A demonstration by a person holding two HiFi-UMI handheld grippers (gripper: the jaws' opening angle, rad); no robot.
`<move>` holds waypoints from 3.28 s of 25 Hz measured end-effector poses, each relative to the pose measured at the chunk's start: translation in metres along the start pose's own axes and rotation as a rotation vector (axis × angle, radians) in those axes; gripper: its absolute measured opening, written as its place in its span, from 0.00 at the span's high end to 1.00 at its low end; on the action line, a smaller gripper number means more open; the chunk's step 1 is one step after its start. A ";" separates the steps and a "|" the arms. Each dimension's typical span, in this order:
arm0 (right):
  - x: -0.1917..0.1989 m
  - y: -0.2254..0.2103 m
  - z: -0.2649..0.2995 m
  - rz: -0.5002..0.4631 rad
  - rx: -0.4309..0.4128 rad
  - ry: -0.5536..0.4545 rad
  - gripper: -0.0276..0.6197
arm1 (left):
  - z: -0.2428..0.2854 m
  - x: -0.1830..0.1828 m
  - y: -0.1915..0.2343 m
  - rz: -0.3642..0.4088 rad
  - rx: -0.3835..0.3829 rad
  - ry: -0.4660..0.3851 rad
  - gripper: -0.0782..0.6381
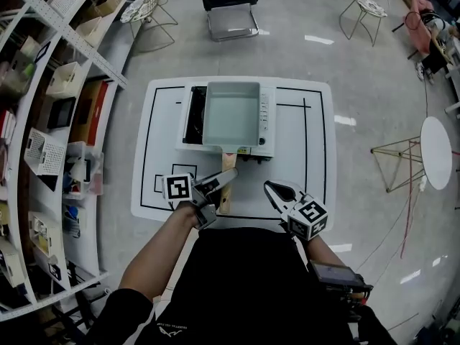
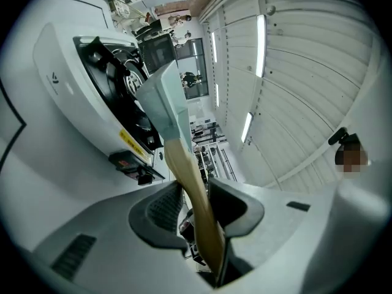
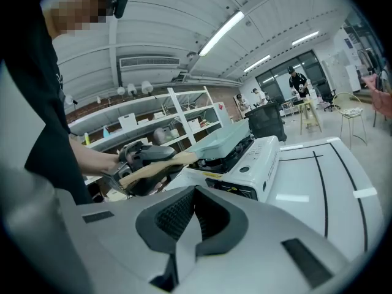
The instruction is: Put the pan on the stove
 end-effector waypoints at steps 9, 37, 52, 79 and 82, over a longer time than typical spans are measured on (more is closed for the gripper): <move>-0.006 0.000 0.024 0.009 0.034 -0.006 0.92 | -0.019 -0.037 0.020 0.006 -0.014 -0.013 0.70; -0.005 0.016 0.063 0.027 0.130 -0.006 0.92 | -0.033 -0.064 0.039 -0.036 0.001 0.085 0.66; -0.008 0.021 0.062 0.026 0.181 -0.030 0.92 | -0.043 -0.074 0.038 0.003 0.005 0.043 0.50; -0.003 0.043 0.010 -0.078 -0.073 -0.011 0.92 | -0.160 0.005 0.045 0.286 -0.343 -0.487 0.86; 0.001 0.051 0.002 -0.094 -0.095 -0.008 0.92 | -0.174 0.034 0.047 0.335 -0.421 -0.529 0.88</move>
Point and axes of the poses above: the fingertips, and each gripper's own axes: z forward along the fingers, y to its left, x out of its underside, the point moved 3 cm from there along -z, backward along the fingers, and after that the axes turned 14 degrees about -x, right-handed, at the moved point
